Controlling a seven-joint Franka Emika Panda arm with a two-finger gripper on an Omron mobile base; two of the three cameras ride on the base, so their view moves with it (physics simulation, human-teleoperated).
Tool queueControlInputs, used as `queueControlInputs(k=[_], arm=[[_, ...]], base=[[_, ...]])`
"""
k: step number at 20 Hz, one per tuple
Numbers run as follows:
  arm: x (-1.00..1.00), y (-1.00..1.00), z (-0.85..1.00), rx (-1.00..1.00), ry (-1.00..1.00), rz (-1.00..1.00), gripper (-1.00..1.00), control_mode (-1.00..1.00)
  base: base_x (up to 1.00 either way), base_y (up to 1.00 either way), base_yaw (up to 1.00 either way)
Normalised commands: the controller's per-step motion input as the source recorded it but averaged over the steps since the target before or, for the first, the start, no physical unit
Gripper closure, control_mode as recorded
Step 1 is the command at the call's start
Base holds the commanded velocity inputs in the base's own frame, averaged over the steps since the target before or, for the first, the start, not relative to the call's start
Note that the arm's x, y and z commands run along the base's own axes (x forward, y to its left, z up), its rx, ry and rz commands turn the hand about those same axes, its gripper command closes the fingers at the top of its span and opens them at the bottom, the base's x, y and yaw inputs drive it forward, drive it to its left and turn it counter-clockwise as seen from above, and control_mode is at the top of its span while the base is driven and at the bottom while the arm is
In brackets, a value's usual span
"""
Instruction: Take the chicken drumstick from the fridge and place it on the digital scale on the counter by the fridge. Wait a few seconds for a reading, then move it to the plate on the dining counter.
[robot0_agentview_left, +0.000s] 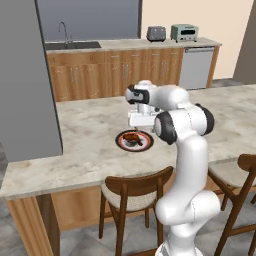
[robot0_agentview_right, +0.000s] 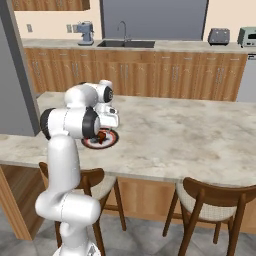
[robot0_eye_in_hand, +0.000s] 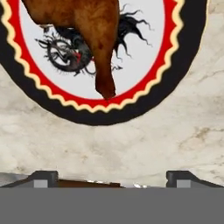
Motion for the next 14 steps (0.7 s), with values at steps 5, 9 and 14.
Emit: queueControlInputs(k=[5, 9, 14], arm=[[-1.00, -0.44, 0.41, 0.02, -0.14, 0.01, -1.00, -1.00], [-1.00, -0.33, 0.49, 0.03, -0.17, 0.03, -1.00, -1.00], [-1.00, -0.02, 0.62, 0.01, -0.20, 0.03, -1.00, -1.00]], base=[[0.00, 0.00, 0.00], [0.00, 0.00, 0.00], [0.00, 0.00, 0.00]])
